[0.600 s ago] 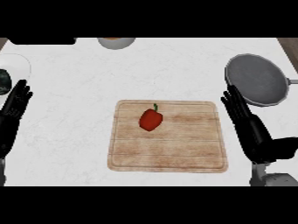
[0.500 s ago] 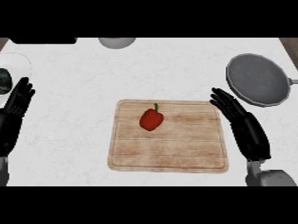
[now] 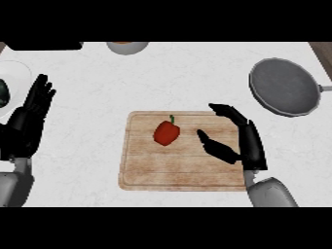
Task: Pick the bell pepper from the cutting board and place it in the pan
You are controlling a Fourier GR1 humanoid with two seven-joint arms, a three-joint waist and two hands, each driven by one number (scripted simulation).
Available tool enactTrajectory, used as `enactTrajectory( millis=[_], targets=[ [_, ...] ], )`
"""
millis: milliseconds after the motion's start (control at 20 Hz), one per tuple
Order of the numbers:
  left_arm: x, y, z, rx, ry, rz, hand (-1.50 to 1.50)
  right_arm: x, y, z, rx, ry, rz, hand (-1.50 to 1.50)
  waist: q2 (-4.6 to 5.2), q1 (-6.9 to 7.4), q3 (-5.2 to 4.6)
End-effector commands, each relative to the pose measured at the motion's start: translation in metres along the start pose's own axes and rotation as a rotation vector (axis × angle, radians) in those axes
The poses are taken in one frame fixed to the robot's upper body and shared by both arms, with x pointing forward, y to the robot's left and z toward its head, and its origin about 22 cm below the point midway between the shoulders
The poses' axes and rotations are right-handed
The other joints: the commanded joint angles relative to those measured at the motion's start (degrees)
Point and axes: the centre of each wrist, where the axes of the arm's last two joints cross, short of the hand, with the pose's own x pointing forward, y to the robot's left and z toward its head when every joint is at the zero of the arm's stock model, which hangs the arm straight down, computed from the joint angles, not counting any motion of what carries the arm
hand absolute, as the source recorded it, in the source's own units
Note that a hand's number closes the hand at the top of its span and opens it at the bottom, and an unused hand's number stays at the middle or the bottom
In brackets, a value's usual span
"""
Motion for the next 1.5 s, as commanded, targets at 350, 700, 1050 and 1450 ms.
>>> enactTrajectory(
  millis=[350,700,1050,1450],
  targets=[
    [0.0,-0.014,-0.002,0.026,0.034,0.026,0.0,0.077,-0.05,0.05,-0.013,-0.012,0.442,-1.5,-0.45,-1.13,-0.14],
    [0.007,-0.015,-0.003,-0.003,0.019,0.025,0.0,0.165,-0.051,0.041,0.081,0.131,0.626,-1.5,-0.25,0.82,-0.09],
    [0.015,-0.023,-0.01,-0.028,0.012,0.037,0.0,0.229,-0.024,-0.021,0.092,0.143,0.738,-1.5,0.32,1.9,0.08],
    [0.009,-0.026,-0.011,-0.008,0.003,0.004,0.0,0.249,0.032,-0.033,0.252,0.141,0.58,-1.5,0.33,1.44,0.12]
  ],
)
